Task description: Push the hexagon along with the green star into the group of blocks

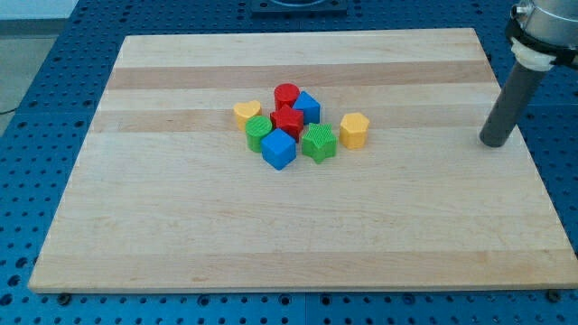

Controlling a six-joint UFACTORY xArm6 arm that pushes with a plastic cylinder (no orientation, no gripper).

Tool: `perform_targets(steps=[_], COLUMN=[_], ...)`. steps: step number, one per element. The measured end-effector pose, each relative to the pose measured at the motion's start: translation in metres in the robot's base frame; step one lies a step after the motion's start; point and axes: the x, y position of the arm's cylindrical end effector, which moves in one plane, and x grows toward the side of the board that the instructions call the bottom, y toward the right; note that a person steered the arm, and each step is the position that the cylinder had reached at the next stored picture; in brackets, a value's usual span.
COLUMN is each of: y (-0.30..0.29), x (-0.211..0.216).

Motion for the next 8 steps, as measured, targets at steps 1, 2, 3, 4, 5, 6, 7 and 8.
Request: perform_targets(steps=[1, 2, 3, 4, 5, 6, 7, 8], y=[-0.019, -0.051, -0.071, -0.083, -0.090, -0.100, -0.112, -0.120], x=[0.003, 0.003, 0.003, 0.003, 0.003, 0.003, 0.002, 0.001])
